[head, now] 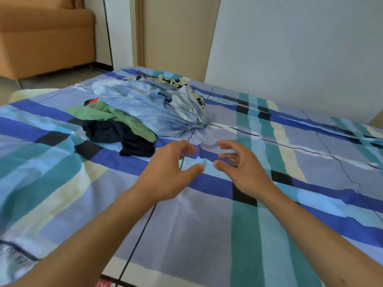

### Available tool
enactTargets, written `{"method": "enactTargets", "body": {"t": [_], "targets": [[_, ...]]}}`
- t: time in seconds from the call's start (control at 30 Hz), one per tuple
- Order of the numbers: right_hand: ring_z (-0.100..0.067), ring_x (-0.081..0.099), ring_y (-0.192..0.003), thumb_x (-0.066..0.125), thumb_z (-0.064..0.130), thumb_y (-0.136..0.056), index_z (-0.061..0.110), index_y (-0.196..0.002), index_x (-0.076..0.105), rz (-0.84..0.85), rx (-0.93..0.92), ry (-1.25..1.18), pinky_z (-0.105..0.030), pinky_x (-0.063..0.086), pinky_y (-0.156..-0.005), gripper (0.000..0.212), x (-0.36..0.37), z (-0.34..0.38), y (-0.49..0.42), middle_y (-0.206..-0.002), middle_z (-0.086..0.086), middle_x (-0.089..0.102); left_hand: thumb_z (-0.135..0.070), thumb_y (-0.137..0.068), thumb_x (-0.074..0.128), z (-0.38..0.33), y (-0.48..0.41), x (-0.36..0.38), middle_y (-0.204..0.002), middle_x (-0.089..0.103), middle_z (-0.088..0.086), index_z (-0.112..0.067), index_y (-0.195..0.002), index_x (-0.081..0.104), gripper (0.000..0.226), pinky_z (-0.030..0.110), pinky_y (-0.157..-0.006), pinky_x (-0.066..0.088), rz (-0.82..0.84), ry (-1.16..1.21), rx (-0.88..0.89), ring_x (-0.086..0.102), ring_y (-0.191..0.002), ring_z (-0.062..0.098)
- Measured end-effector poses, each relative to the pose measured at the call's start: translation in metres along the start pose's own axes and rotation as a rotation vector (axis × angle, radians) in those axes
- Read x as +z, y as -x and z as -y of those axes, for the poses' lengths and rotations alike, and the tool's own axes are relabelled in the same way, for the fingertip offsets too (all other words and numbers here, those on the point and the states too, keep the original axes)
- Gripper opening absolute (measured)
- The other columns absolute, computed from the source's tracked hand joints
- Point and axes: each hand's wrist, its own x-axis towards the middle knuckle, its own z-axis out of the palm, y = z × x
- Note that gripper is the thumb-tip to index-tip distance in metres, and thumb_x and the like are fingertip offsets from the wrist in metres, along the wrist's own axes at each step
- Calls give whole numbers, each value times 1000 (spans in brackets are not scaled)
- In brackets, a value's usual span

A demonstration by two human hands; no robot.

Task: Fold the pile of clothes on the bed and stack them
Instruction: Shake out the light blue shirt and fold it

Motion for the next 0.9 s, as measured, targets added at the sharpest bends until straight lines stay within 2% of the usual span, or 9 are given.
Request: {"method": "enactTargets", "body": {"t": [0.07, 0.23, 0.4, 0.53, 0.6, 0.67, 0.7, 0.8, 0.9], "targets": [[-1, 58, -114, 75, 21, -88, 29, -128, 58, 34, -41, 56, -10, 46, -87, 44, 23, 5, -30, -131, 10, 53, -42, -88, 69, 9, -6, -9, -119, 58, -17, -27, -119, 62, 35, 14, -80, 38, 5, -29, -28, 51, -104, 0], [-10, 41, -130, 78, 18, -84, 20, -121, 66, 96, -172, 303, -29, 38, -107, 38, 67, 17, -115, -141, -1, 37, -43, -87, 67, 29, -32, -20, -124, 59, -9, -24, -120, 61, 38, 36, -96, 48, -38, -17, -136, 55, -111, 12], [-23, 29, -146, 76, 25, -81, 24, -119, 70, 183, -210, 604, -38, 40, -108, 38, 98, 14, -192, -161, -6, 17, -49, -90, 61, 50, -55, -32, -130, 59, -6, -21, -125, 58, 45, 40, -98, 48, -74, -55, -295, 55, -119, 18], [-30, 0, -154, 78, 46, -77, 32, -135, 60, 303, -149, 883, -52, 20, -120, 62, 117, 5, -230, -167, -8, -1, -51, -91, 57, 54, -58, -37, -128, 56, -5, -22, -124, 57, 44, 44, -98, 47, -73, -90, -377, 54, -118, 22], [-33, 1, -153, 73, 66, -68, 29, -143, 50, 391, -105, 931, -57, 13, -121, 86, 126, 0, -239, -166, -8, 8, -51, -91, 56, 55, -59, -36, -128, 56, -5, -22, -125, 56, 44, 45, -98, 47, -68, -91, -390, 53, -118, 23], [-32, 35, -139, 63, 77, -55, 22, -133, 52, 369, -94, 763, -54, 30, -112, 97, 132, -3, -238, -146, -7, 42, -51, -91, 55, 55, -60, -36, -128, 56, -4, -21, -123, 56, 44, 46, -99, 46, -55, -88, -403, 53, -118, 24], [-26, 49, -122, 66, 75, -56, 20, -122, 57, 315, -93, 587, -46, 40, -101, 86, 131, -4, -236, -128, -3, 52, -52, -91, 55, 55, -60, -36, -127, 56, -3, -21, -122, 56, 44, 46, -100, 45, -52, -82, -408, 52, -118, 24], [-13, 58, -100, 83, 35, -78, 15, -106, 69, 168, 9, 126, -23, 45, -82, 38, 122, 1, -221, -109, 3, 62, -55, -90, 55, 51, -60, -39, -121, 56, -3, -20, -117, 57, 45, 46, -100, 46, -60, -53, -439, 53, -115, 25], [-23, 67, -90, 76, 6, -84, 14, -93, 75, 167, 89, -50, -27, 56, -81, 13, 98, 13, -193, -91, -8, 72, -57, -88, 58, 53, -61, -40, -119, 57, 0, -19, -120, 54, 50, 46, -97, 49, -56, 40, -470, 56, -111, 26]]}}
